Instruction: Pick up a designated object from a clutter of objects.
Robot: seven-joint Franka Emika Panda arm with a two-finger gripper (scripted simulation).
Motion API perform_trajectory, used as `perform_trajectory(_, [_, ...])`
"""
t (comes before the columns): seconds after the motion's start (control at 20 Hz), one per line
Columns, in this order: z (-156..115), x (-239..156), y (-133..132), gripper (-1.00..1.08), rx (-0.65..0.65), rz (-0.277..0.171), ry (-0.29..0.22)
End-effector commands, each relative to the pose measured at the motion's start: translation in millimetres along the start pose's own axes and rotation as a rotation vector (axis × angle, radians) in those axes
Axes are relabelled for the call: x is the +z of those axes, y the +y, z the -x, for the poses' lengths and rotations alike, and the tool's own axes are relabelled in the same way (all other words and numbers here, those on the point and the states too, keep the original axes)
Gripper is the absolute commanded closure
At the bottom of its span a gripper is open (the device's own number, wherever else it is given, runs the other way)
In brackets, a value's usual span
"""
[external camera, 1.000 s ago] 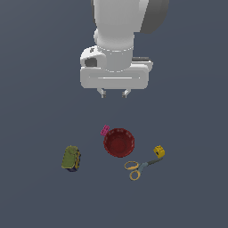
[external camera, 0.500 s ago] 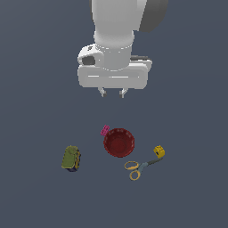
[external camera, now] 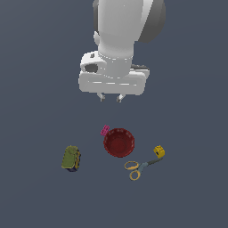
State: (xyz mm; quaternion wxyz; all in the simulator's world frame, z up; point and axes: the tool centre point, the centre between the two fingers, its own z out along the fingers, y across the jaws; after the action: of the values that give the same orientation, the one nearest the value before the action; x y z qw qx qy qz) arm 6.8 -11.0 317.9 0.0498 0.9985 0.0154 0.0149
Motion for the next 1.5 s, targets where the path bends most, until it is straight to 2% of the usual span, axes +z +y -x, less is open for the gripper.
perform_trajectory(0.0, [-1, 9, 2, -0.2, -0.025, 0.033, -0.002])
perform_trajectory(0.8, [-5, 85, 2, -0.2, -0.323, 0.301, 0.0])
perform_trajectory(1.15, [-4, 118, -8, -0.2, -0.49, 0.391, 0.008])
perform_trajectory(1.45, [0, 147, -21, -0.2, -0.646, 0.45, 0.016])
